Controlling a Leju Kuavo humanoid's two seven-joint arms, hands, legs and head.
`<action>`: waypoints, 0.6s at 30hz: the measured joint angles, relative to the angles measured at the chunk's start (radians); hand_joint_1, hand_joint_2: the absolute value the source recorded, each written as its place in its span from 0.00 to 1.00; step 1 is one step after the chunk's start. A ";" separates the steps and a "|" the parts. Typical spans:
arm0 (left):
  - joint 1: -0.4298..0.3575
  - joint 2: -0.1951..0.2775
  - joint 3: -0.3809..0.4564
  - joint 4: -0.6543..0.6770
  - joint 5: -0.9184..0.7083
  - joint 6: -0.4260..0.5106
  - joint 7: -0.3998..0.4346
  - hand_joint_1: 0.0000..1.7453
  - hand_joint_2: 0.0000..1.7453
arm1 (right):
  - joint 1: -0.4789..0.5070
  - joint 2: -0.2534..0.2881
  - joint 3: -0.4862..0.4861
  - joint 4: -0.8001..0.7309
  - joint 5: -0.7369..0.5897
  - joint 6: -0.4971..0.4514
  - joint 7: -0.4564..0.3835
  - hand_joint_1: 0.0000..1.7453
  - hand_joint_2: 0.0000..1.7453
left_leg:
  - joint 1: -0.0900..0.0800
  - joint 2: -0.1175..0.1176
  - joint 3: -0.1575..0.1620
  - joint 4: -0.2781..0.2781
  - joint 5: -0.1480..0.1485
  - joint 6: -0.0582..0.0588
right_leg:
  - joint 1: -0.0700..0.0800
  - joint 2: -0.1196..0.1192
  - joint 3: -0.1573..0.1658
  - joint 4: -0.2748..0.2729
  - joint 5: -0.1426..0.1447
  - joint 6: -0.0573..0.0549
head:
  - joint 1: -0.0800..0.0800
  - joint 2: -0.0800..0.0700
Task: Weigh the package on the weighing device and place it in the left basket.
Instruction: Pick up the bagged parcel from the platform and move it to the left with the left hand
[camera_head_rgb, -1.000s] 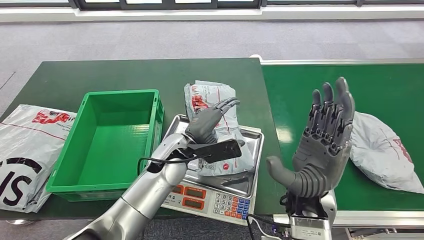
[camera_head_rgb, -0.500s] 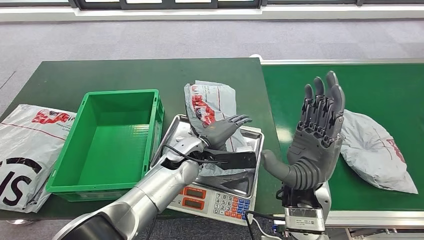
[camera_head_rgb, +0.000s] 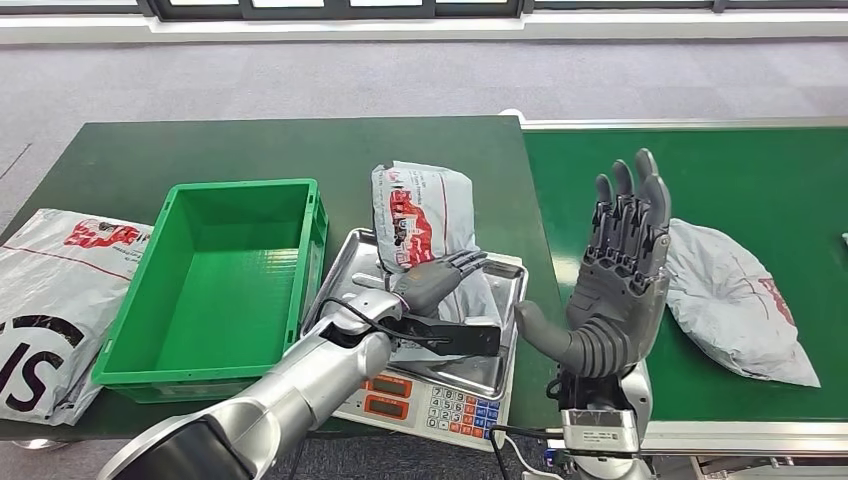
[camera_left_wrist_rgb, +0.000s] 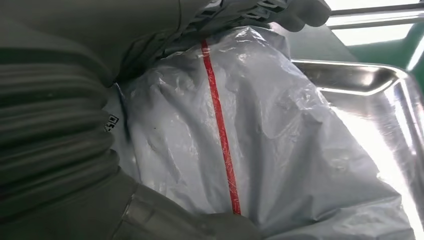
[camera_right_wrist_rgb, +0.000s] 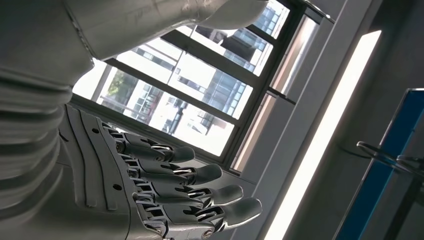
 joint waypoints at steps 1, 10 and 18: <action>-0.002 0.001 -0.001 0.006 0.000 -0.001 0.002 0.79 1.00 | 0.000 0.000 0.000 0.002 0.000 0.001 0.000 0.00 1.00 | 0.000 0.000 0.000 0.000 0.000 0.000 | 0.000 0.000 0.000 0.000 0.000 0.000 | 0.000 0.000; -0.008 0.042 -0.001 0.031 0.000 0.022 0.018 1.00 1.00 | -0.016 -0.001 0.001 0.044 -0.025 0.015 -0.023 0.00 1.00 | 0.000 0.000 0.003 -0.001 0.000 0.000 | 0.000 0.000 0.004 0.000 0.000 0.000 | 0.000 0.000; -0.006 0.100 0.019 -0.012 -0.053 0.243 0.031 1.00 1.00 | -0.044 -0.001 0.002 0.079 -0.029 -0.016 -0.030 0.00 1.00 | 0.001 0.000 0.004 -0.001 0.003 -0.003 | 0.001 0.000 0.003 0.000 0.001 -0.002 | 0.000 0.000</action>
